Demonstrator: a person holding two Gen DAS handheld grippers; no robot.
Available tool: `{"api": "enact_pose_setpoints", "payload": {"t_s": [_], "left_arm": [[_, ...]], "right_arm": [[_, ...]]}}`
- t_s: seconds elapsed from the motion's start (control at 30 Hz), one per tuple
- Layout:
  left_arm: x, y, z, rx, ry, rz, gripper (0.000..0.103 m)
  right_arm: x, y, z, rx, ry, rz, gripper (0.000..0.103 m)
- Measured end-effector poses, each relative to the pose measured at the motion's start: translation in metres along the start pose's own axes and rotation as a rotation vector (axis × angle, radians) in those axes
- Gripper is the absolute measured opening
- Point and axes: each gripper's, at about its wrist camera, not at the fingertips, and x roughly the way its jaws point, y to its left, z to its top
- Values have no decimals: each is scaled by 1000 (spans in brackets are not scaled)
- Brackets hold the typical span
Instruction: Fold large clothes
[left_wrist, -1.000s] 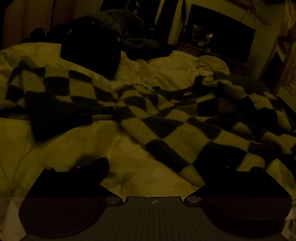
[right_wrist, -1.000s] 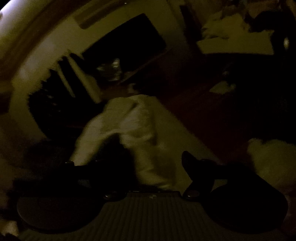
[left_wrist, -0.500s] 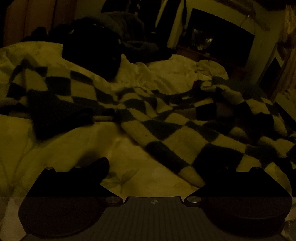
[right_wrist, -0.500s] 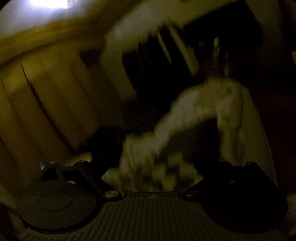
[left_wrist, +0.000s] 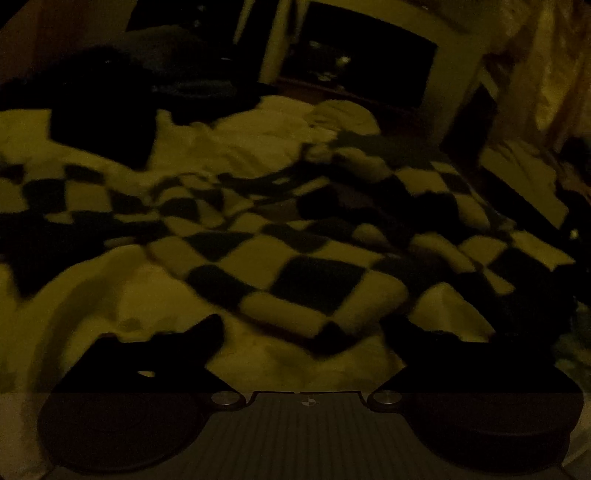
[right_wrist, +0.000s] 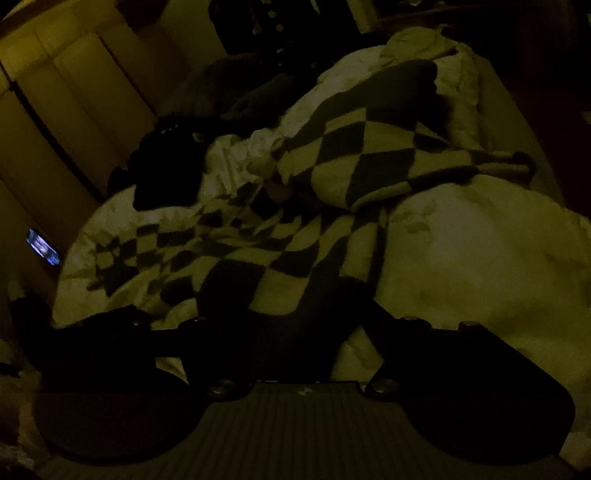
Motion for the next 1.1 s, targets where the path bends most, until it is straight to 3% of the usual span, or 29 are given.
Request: {"api": "enact_pose_setpoints", "payload": {"t_s": [0.17, 0.2, 0.23, 0.3, 0.37, 0.43, 0.63, 0.67, 0.7, 0.73, 0.8, 0.87, 0.9, 0.93, 0.97, 1.03, 1.07, 1.1], "left_arm": [[21, -9, 9, 49, 21, -24, 103], [24, -9, 12, 35, 32, -48, 100], [24, -9, 13, 29, 31, -67, 92], [23, -14, 14, 59, 2, -66, 90], [21, -16, 17, 93, -51, -33, 79], [16, -11, 23, 65, -69, -49, 76], [-40, 13, 60, -115, -122, -212, 71], [-57, 20, 69, -150, -144, -235, 66], [-72, 24, 76, -165, -180, -251, 54], [-85, 26, 82, -167, -225, -264, 53], [-115, 28, 93, -129, -304, -247, 53], [-125, 24, 97, -81, -344, -134, 54], [-123, 20, 96, -52, -337, -77, 68], [-115, 16, 93, -23, -307, -21, 85], [-105, 12, 88, -7, -266, 4, 97], [-85, 6, 76, 14, -165, -10, 103], [-75, 2, 66, 17, -109, -38, 103], [-68, -1, 59, 18, -71, -57, 103]], "right_arm": [[10, 0, -4, -10, 6, 38, 66], [13, 2, -6, -3, 14, 58, 61], [17, 3, -8, 4, 29, 81, 59], [26, 6, -12, 0, 41, 89, 42], [31, 7, -15, 2, 22, 60, 28], [33, 1, -15, 52, 1, 75, 19], [13, 2, -11, 91, -85, 176, 15], [4, 3, -8, 99, -117, 216, 15], [-7, 4, -5, 114, -157, 273, 15], [-17, 3, -3, 128, -189, 324, 15], [-36, 2, 3, 155, -262, 438, 2], [-54, -4, 8, 193, -337, 587, 2], [-59, -7, 11, 216, -358, 628, 2], [-61, -8, 14, 221, -350, 609, 2], [-59, -8, 16, 210, -332, 536, 5], [-48, -7, 12, 186, -301, 375, 7], [-38, -7, 8, 194, -255, 334, 13], [-29, -7, 3, 197, -210, 322, 27]]}}
